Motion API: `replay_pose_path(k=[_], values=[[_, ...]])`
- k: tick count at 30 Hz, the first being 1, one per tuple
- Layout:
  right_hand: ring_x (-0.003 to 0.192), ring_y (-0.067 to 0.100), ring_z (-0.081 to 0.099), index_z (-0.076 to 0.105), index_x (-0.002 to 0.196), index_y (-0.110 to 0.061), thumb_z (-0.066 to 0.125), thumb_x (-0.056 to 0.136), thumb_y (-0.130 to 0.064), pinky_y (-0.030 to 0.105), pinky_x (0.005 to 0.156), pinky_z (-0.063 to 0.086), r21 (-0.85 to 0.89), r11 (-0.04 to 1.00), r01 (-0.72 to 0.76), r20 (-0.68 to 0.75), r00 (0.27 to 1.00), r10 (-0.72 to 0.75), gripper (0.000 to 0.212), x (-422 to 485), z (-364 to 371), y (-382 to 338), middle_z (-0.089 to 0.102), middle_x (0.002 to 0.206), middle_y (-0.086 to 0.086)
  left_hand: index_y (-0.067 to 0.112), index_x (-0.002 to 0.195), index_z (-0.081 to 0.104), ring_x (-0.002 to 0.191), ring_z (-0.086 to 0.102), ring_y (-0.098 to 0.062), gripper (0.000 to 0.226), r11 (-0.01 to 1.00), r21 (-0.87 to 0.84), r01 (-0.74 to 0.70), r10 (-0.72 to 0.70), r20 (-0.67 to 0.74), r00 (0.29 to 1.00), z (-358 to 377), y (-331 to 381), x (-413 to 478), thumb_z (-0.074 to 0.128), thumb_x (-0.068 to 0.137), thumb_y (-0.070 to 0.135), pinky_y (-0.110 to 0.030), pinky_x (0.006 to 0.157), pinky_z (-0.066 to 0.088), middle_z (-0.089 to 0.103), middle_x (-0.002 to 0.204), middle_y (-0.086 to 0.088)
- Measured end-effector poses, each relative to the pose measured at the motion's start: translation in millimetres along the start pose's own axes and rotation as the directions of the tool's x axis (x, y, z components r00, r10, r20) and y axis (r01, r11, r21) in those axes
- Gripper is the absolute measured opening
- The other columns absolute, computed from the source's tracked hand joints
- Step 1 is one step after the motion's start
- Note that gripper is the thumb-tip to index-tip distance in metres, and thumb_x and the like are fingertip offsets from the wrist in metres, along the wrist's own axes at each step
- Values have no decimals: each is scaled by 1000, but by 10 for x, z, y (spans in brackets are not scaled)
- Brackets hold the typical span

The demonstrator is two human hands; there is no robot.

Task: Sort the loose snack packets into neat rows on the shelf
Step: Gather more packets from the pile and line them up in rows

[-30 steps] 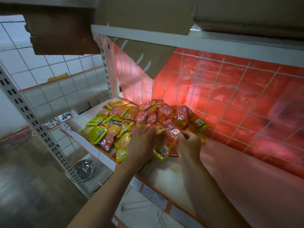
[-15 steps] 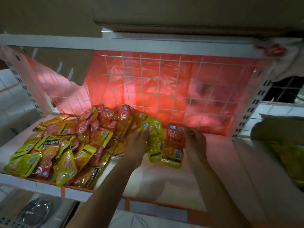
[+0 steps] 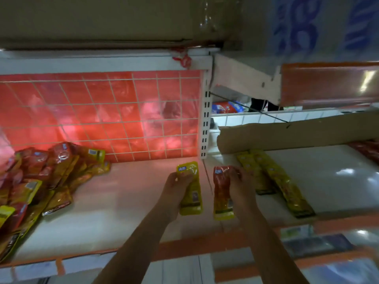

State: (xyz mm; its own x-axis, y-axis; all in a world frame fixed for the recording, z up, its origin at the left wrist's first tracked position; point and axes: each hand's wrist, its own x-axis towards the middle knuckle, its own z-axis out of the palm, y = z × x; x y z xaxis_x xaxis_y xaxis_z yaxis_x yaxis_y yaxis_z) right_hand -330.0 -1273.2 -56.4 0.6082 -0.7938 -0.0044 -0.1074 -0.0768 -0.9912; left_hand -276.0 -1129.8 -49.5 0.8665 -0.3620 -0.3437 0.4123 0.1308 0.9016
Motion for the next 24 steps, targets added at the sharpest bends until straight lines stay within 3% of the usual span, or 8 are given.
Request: replay_pose_path(k=[4, 6, 8, 11, 13, 16, 20, 24], values=[[88, 25, 62, 62, 103, -14, 54, 92, -18, 41, 77, 54, 2, 999, -54, -1, 999, 54, 15, 219, -615, 69, 64, 102, 10, 16, 100, 46, 50, 46, -12, 34, 989, 150, -9, 7, 12, 1000, 632, -274, -91, 74, 81, 18, -23, 49, 41, 49, 61, -1], [82, 22, 61, 61, 101, -16, 55, 91, -17, 37, 69, 54, -13, 997, -71, 8, 997, 71, 12, 308, -915, 85, 64, 95, 6, 12, 91, 48, 49, 43, -12, 18, 995, 93, 24, -28, 41, 999, 905, -390, -111, 65, 88, 17, -24, 48, 39, 45, 60, -1], [75, 19, 58, 60, 99, -13, 55, 90, -13, 28, 59, 47, -44, 997, -66, 16, 998, 67, 10, 396, -1188, 86, 61, 89, 4, 9, 89, 54, 56, 52, -15, 13, 991, -56, 121, -117, 66, 991, 1136, -472, -120, 54, 94, 20, -29, 59, 43, 54, 68, -4], [78, 27, 64, 65, 103, -6, 57, 85, -10, 40, 67, 55, -37, 997, -64, 6, 998, 65, 20, 523, -1502, 116, 67, 93, 11, 6, 87, 63, 68, 59, -22, 19, 984, -125, 129, -117, 99, 988, 1408, -592, -107, 48, 93, 18, -33, 73, 47, 64, 77, -9], [78, 28, 65, 67, 100, -8, 58, 83, -10, 46, 72, 56, -32, 996, -79, -6, 997, 79, 20, 589, -1642, 139, 68, 90, 11, 7, 85, 64, 70, 58, -23, 19, 993, -57, 103, -97, 99, 990, 1557, -630, -134, 47, 92, 13, -32, 70, 49, 62, 77, -11], [82, 28, 65, 67, 96, -10, 58, 83, -10, 45, 76, 55, -40, 996, -76, -28, 997, 75, 15, 699, -1780, 161, 69, 92, 11, 7, 85, 66, 61, 57, -21, 18, 995, 99, 17, -20, 30, 999, 1681, -688, -73, 49, 92, 6, -24, 52, 51, 60, 72, -10], [85, 29, 66, 63, 92, -15, 58, 85, -11, 48, 80, 55, -22, 995, -99, -43, 994, 98, 10, 865, -1870, 216, 67, 91, 9, 15, 79, 70, 70, 65, -25, 15, 930, 350, -117, 141, -44, 989, 1692, -745, 164, 62, 87, 5, -40, 73, 58, 69, 69, -4], [82, 28, 66, 64, 95, -15, 57, 86, -10, 46, 76, 57, 11, 993, -113, -62, 992, 114, 12, 1044, -1883, 274, 68, 92, 12, 17, 82, 69, 68, 66, -23, 7, 884, 453, -119, 163, -59, 985, 1763, -781, 357, 74, 77, 14, -39, 74, 56, 70, 71, -2]])
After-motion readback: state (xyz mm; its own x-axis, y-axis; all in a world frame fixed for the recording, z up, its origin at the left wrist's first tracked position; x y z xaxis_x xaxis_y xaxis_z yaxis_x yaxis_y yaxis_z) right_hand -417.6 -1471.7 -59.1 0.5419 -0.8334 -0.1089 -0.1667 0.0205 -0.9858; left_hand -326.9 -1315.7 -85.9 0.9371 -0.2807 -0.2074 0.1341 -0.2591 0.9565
